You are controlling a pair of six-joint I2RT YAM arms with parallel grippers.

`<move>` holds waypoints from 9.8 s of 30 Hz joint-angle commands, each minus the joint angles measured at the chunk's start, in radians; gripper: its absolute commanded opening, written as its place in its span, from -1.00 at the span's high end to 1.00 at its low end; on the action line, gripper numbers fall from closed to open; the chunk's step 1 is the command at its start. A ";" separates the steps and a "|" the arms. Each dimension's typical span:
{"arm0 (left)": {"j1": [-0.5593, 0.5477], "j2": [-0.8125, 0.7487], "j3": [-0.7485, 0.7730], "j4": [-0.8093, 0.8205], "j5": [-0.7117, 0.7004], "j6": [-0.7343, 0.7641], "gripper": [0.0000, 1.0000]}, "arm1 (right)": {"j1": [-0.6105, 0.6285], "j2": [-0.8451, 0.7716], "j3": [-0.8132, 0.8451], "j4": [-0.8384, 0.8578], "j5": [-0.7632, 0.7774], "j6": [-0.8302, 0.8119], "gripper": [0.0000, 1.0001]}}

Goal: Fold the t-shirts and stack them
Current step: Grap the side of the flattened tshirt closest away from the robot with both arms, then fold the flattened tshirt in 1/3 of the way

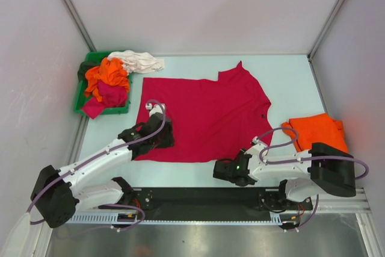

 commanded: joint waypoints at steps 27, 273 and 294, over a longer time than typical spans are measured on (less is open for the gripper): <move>-0.008 0.050 0.035 0.029 -0.014 -0.012 -0.06 | 0.027 -0.116 0.252 -0.347 0.204 0.004 1.00; 0.391 0.661 0.506 0.007 -0.070 -0.122 0.25 | -0.743 0.073 0.248 0.592 -0.272 -1.204 1.00; 0.386 0.804 0.519 0.000 -0.008 -0.125 0.29 | -0.743 0.364 0.397 0.643 -0.350 -1.189 1.00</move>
